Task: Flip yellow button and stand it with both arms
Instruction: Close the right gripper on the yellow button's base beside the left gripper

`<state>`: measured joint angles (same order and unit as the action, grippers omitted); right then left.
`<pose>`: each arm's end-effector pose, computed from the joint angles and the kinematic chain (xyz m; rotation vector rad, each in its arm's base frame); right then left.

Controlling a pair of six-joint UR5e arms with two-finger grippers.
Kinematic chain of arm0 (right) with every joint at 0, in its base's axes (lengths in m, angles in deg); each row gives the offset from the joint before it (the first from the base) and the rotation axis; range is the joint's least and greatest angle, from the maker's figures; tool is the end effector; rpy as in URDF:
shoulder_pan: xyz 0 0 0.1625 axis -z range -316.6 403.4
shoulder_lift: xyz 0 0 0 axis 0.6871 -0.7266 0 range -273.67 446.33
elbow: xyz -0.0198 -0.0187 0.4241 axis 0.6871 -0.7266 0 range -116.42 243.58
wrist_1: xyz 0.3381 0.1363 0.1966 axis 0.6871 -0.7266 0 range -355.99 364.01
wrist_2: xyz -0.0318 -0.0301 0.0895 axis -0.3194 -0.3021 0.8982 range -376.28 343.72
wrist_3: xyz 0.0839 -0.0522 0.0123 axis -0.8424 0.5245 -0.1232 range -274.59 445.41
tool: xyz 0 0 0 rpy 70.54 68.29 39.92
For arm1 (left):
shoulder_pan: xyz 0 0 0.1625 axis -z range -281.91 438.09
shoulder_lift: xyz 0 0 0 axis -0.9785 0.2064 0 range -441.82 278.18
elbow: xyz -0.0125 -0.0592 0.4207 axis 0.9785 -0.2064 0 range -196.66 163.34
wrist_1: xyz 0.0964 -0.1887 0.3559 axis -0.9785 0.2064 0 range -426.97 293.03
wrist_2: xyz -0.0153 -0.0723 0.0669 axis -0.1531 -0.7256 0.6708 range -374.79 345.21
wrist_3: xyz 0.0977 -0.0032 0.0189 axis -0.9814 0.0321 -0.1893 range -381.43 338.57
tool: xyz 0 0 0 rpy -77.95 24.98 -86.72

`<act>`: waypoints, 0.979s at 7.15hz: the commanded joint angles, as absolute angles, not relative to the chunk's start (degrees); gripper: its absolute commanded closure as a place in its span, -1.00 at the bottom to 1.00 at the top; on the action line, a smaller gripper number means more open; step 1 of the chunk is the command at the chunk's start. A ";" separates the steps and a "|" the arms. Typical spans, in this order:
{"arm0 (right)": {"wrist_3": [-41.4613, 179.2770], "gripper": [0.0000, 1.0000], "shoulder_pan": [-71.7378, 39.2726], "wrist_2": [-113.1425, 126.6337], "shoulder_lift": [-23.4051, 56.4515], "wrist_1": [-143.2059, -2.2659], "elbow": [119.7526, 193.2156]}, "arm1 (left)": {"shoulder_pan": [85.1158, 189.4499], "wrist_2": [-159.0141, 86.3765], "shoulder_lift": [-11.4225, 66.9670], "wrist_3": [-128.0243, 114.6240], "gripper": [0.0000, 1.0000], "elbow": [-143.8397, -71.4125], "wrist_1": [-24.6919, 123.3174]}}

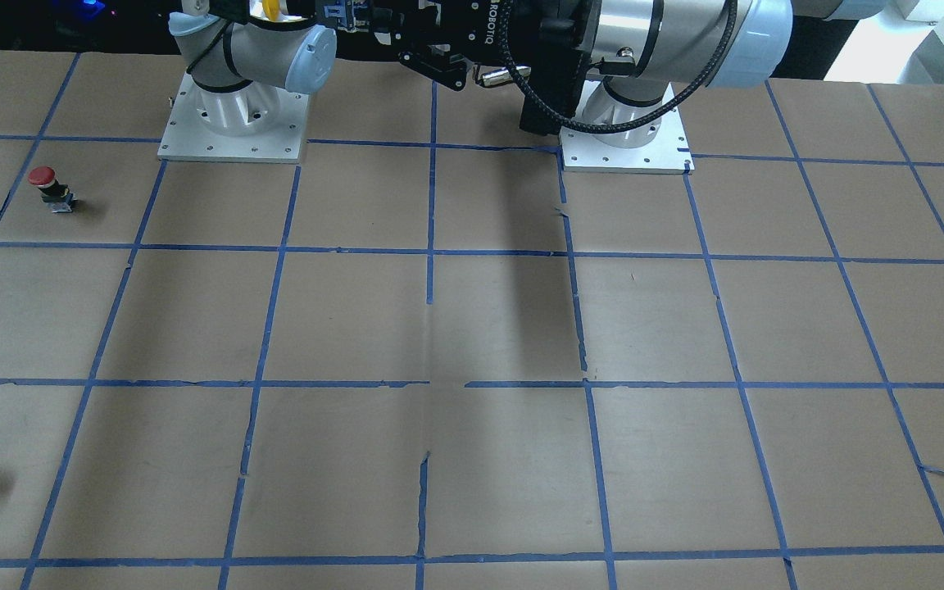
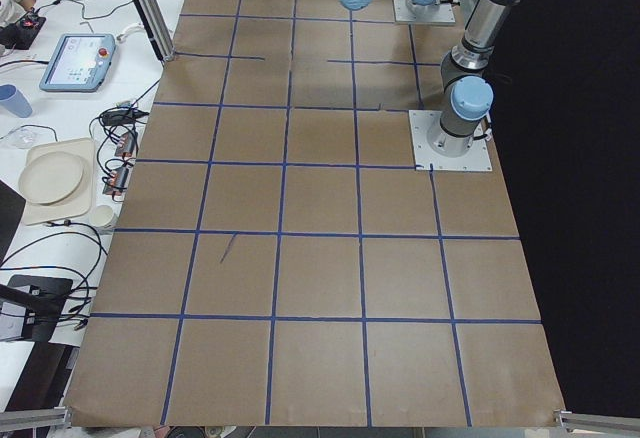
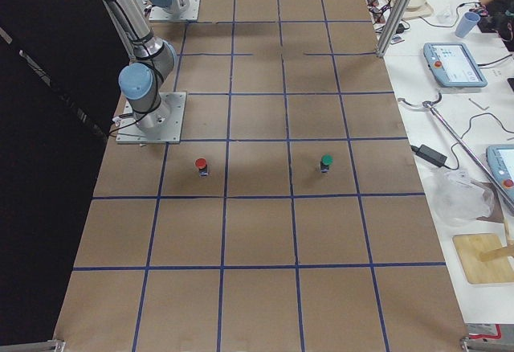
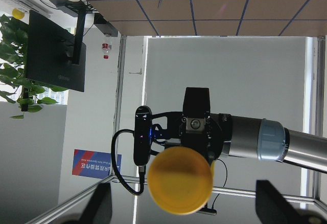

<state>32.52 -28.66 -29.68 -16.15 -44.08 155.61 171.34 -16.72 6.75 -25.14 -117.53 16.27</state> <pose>0.1060 -0.4199 0.5769 1.3867 1.2506 0.9219 -0.2593 -0.4620 0.5217 -0.0561 -1.5361 -0.0297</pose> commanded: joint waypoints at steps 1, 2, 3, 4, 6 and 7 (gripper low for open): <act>32.06 -1.00 -29.55 -30.16 -16.06 -44.24 156.04 | 171.34 -16.72 6.68 -25.12 0.94 -117.47 16.27; 31.71 -1.00 -29.55 -30.16 -16.06 -44.33 156.04 | 171.34 -16.72 6.60 -25.12 0.94 -117.47 16.27; 31.71 -0.93 -29.55 -30.16 -15.97 -44.33 155.95 | 171.34 -16.72 6.60 -25.12 0.94 -117.38 16.27; 31.71 -0.62 -29.55 -30.16 -15.97 -44.42 155.78 | 171.34 -16.72 6.60 -25.04 0.94 -117.38 15.83; 27.36 0.13 -29.46 -29.73 -15.97 -44.59 155.60 | 171.34 -16.72 6.51 -25.03 0.94 -117.47 15.74; 26.79 0.27 -29.38 -29.46 -15.97 -45.20 155.60 | 171.34 -16.72 6.42 -24.95 0.94 -117.38 15.74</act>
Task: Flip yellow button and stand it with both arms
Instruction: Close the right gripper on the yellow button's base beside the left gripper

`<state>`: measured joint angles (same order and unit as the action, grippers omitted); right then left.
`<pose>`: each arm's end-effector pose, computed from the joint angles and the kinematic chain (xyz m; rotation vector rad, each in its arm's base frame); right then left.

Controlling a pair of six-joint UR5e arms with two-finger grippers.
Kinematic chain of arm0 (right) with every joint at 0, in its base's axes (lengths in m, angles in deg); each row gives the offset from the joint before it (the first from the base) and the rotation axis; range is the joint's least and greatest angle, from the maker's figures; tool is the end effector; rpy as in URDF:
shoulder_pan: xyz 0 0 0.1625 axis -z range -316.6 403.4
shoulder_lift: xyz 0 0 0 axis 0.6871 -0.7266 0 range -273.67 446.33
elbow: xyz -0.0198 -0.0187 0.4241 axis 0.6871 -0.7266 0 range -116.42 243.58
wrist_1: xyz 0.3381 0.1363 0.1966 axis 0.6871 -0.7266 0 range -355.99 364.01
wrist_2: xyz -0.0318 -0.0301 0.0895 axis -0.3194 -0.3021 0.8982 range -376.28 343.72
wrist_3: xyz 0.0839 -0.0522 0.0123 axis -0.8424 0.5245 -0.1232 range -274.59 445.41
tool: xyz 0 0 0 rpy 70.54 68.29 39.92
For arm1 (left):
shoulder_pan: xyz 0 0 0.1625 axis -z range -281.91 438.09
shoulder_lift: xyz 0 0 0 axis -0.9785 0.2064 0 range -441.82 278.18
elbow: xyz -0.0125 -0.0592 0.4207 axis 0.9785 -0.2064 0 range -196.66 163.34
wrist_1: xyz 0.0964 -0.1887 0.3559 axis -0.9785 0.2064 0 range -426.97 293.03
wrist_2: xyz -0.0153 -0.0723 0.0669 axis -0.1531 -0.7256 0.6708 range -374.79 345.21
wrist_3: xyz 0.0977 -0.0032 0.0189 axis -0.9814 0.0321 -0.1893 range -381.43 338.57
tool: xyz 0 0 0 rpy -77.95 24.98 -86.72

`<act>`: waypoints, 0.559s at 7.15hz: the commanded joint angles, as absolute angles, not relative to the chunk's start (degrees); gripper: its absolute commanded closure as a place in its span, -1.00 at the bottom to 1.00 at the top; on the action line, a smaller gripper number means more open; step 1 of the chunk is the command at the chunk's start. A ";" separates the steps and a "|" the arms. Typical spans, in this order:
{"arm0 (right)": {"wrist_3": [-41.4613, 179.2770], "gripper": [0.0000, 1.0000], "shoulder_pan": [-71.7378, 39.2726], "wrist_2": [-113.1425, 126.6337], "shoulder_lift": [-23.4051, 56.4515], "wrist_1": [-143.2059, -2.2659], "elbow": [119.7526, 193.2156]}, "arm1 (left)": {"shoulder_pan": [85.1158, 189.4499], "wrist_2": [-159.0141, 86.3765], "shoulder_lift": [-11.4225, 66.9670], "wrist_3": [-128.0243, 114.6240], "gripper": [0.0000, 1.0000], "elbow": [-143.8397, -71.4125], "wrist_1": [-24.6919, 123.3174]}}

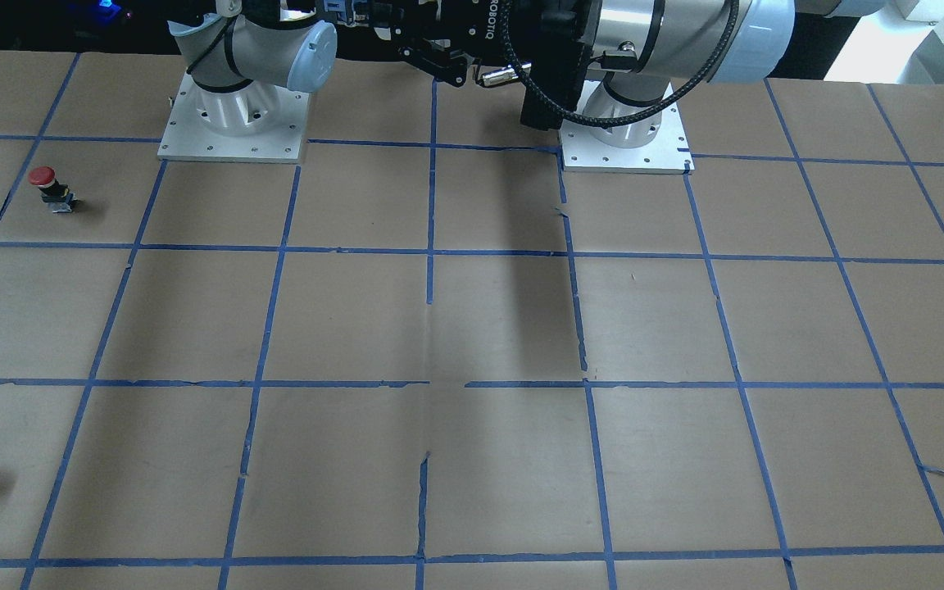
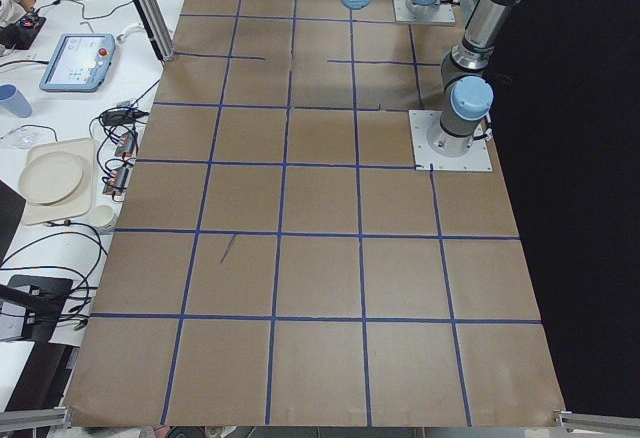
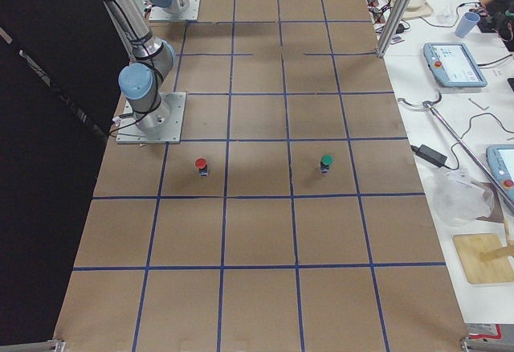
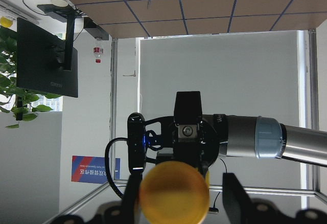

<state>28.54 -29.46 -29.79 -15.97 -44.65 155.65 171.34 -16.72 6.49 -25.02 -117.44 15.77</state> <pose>0.1112 -0.4202 0.5760 1.4286 1.2254 0.9736 -0.2593 -0.4605 0.5255 -0.0663 -1.5357 -0.0199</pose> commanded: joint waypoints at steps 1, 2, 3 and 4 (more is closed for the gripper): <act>26.87 0.46 -29.29 -29.46 -15.97 -45.21 155.77 | 171.34 -16.72 6.33 -24.86 0.94 -117.38 15.74; 26.79 0.53 -29.29 -29.46 -15.97 -45.21 155.77 | 171.34 -16.72 6.33 -24.86 0.93 -117.47 15.74; 26.79 0.56 -29.20 -29.46 -15.97 -45.12 155.77 | 171.34 -16.63 6.42 -24.34 0.62 -117.47 15.74; 26.79 0.58 -29.20 -29.46 -15.97 -45.12 155.86 | 171.34 -16.46 6.59 -23.98 -0.75 -117.38 15.65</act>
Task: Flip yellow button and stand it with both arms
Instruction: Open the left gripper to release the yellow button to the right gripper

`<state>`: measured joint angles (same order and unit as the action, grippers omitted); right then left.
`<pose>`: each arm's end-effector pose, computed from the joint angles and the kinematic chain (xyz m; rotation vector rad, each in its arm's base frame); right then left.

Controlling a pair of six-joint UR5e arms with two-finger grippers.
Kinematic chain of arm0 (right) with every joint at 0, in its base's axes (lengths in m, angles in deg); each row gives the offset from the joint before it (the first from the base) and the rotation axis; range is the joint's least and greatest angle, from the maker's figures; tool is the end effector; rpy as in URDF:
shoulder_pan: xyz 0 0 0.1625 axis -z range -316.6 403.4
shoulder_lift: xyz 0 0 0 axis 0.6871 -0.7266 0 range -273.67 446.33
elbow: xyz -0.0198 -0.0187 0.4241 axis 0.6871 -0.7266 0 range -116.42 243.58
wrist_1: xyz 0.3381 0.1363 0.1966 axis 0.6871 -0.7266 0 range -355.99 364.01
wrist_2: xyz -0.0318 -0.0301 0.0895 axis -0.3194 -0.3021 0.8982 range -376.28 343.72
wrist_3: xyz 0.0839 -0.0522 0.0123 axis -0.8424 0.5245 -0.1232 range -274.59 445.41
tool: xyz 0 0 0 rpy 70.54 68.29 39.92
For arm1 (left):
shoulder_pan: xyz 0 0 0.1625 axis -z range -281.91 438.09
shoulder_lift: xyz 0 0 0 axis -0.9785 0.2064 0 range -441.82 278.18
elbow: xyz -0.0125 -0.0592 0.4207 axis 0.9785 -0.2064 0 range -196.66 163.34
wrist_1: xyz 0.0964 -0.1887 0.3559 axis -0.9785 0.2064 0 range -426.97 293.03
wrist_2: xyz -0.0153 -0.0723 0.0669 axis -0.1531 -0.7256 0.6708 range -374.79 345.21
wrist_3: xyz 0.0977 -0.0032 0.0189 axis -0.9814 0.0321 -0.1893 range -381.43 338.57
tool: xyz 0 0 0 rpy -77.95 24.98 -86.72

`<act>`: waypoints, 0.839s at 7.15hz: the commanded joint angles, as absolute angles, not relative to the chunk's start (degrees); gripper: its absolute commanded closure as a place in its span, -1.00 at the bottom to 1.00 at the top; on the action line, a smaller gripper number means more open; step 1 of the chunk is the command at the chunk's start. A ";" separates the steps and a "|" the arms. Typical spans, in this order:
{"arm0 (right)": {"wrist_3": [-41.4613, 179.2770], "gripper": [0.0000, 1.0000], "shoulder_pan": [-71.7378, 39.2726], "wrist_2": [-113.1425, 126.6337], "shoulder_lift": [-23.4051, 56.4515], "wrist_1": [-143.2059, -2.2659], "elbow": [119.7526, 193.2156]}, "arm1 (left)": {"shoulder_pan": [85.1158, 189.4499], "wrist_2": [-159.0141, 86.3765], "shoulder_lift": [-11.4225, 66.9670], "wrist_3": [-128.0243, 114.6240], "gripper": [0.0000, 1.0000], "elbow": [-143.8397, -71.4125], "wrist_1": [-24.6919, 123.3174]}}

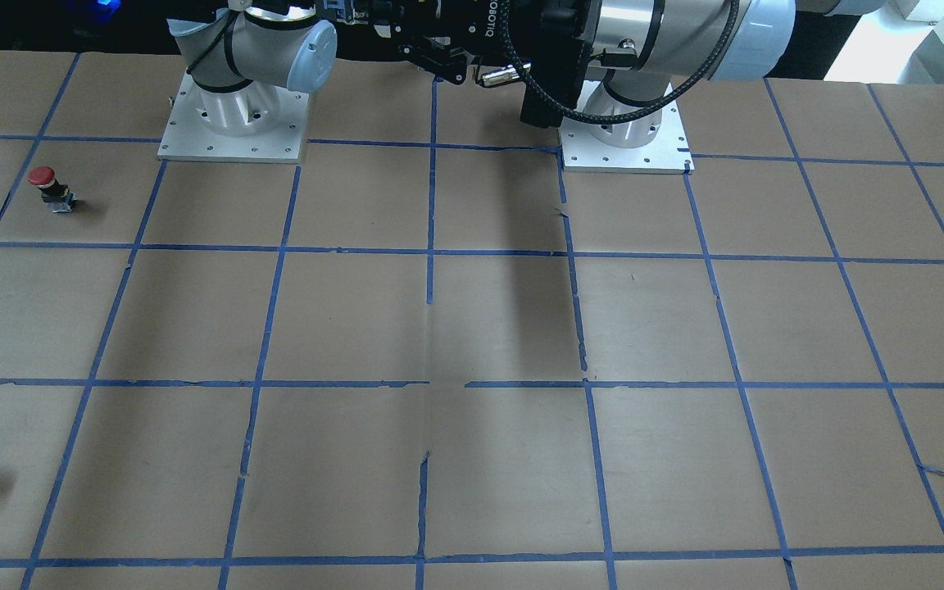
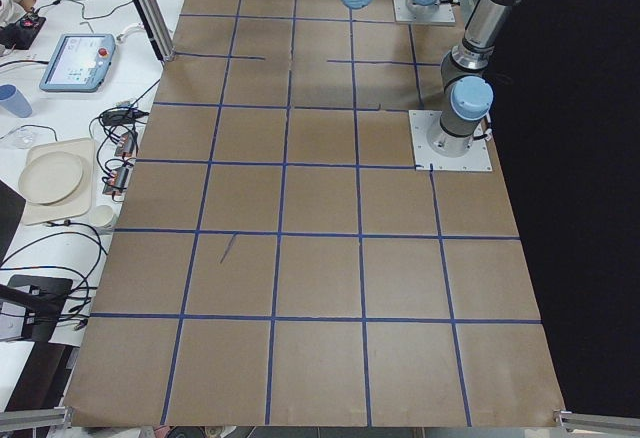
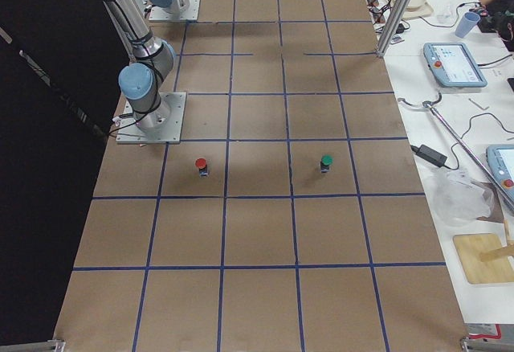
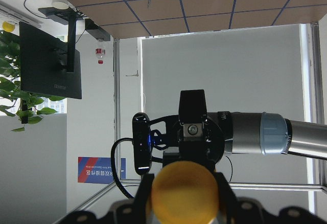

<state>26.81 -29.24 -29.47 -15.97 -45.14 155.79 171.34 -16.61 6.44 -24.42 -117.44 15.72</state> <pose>0.1095 -0.4215 0.5760 1.4465 1.2018 0.9860 -0.2592 -0.4602 0.5258 -0.0597 -1.5379 -0.0269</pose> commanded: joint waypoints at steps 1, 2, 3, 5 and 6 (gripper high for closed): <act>26.70 0.60 -29.20 -29.46 -15.97 -45.12 155.78 | 171.25 -16.54 6.51 -22.15 -0.99 -117.21 15.65; 26.70 0.60 -29.11 -29.46 -15.97 -45.12 155.77 | 171.25 -16.54 6.51 -20.83 -0.99 -117.20 14.69; 26.61 0.61 -29.11 -29.55 -15.89 -45.12 155.77 | 171.08 -16.46 6.51 -20.12 -0.99 -117.12 14.34; 26.52 0.61 -28.59 -35.82 -15.71 -48.69 155.51 | 170.37 -14.97 6.68 -13.91 -0.99 -116.32 10.93; 26.70 0.61 -28.32 -44.49 -15.80 -54.81 155.60 | 170.37 -11.13 8.16 -11.61 -0.99 -116.32 7.69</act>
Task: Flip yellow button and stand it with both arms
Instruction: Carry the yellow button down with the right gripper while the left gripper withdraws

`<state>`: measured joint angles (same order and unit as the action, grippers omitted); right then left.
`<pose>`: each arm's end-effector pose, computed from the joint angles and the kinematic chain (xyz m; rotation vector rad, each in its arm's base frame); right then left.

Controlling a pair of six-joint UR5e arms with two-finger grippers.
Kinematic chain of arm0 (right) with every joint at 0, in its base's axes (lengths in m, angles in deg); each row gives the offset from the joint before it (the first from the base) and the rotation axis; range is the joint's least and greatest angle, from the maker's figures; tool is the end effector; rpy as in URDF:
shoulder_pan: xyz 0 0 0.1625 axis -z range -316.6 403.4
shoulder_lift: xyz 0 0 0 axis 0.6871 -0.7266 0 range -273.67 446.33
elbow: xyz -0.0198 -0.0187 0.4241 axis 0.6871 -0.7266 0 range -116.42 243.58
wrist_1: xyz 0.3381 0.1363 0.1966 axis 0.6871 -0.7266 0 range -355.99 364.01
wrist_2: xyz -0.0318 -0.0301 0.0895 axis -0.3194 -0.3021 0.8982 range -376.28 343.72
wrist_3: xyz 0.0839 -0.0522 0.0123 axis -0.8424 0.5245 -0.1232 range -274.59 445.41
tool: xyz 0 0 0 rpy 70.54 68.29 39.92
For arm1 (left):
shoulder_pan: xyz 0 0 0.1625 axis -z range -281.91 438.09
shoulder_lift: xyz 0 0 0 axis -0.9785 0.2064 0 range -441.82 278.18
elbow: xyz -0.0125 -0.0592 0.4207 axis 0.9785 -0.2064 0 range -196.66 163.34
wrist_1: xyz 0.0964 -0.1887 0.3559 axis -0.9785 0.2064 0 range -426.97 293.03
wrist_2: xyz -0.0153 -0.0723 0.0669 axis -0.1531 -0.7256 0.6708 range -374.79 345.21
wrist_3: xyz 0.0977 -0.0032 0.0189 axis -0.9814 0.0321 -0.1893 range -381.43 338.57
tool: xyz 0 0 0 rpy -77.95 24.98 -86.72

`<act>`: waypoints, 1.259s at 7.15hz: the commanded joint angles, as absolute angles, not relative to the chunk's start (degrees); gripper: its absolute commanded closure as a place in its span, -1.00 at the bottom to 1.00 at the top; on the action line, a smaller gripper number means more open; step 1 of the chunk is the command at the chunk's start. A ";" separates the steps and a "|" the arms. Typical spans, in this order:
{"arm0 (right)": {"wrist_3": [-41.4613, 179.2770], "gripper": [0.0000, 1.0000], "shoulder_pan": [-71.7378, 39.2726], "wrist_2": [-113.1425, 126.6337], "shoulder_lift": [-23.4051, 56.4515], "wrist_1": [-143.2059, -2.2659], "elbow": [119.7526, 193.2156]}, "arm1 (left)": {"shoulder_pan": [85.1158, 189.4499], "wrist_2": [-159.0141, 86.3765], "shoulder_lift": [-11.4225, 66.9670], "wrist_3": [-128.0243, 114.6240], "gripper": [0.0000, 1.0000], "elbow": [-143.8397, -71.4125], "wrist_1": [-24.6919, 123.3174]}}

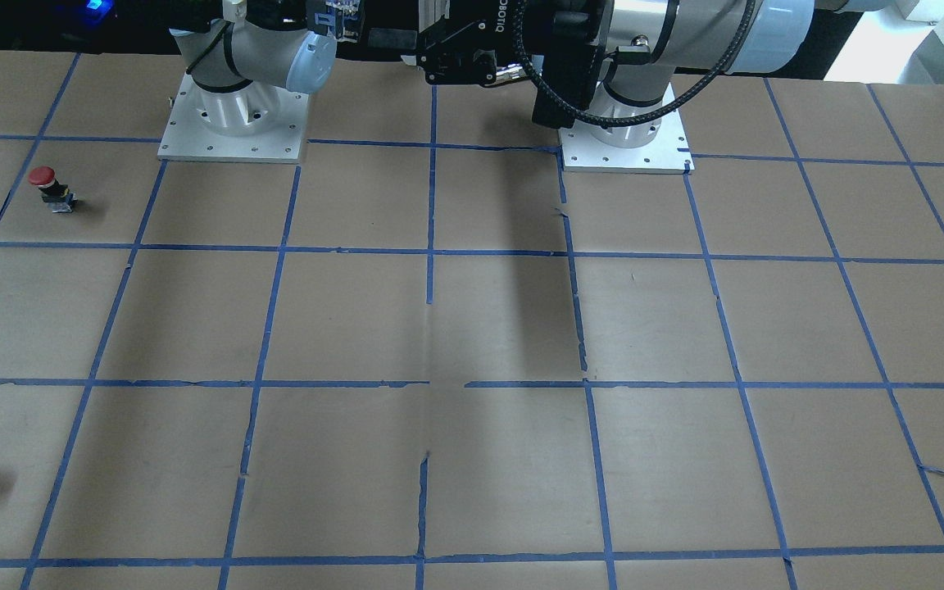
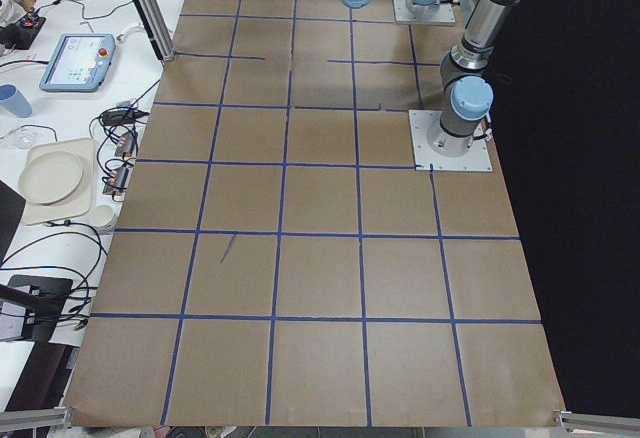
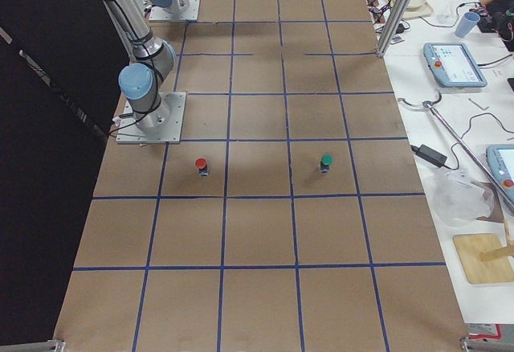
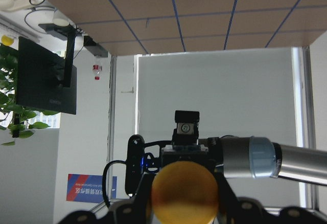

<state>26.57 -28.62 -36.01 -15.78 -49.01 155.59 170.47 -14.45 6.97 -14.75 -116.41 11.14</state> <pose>0.1015 -0.4226 0.5718 1.4756 1.3307 0.9201 -0.2524 -0.4683 0.5344 0.0134 -1.5771 -0.0779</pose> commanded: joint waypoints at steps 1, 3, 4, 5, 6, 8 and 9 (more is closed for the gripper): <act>28.26 0.61 -28.32 -51.62 -15.89 -59.23 155.60 | 170.37 -10.66 10.44 -7.15 -0.99 -115.72 1.48; 46.64 0.61 -28.41 -69.34 -15.71 -59.19 156.30 | 170.37 -8.22 14.41 8.21 -0.98 -113.17 -12.34; 55.44 0.61 -28.32 -79.19 -15.45 -59.62 156.30 | 170.37 -7.32 14.33 10.63 -0.97 -113.07 -12.56; 66.40 0.62 -28.32 -89.39 -15.27 -60.23 156.30 | 170.29 -2.09 13.90 10.74 -0.96 -112.90 -12.65; 75.39 0.63 -28.32 -94.71 -15.10 -62.93 156.39 | 170.55 4.92 13.11 10.56 -0.96 -112.90 -12.65; 86.75 0.64 -27.80 -105.70 -13.61 -74.40 161.28 | 171.68 20.02 11.35 10.21 -0.93 -112.90 -12.48; 94.04 0.64 -25.36 -107.84 -13.17 -81.96 165.40 | 172.04 25.59 10.65 10.12 -0.93 -112.81 -11.08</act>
<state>85.44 -27.38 -103.70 -13.95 -73.32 161.03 171.41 17.74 11.65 10.24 -112.87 -12.21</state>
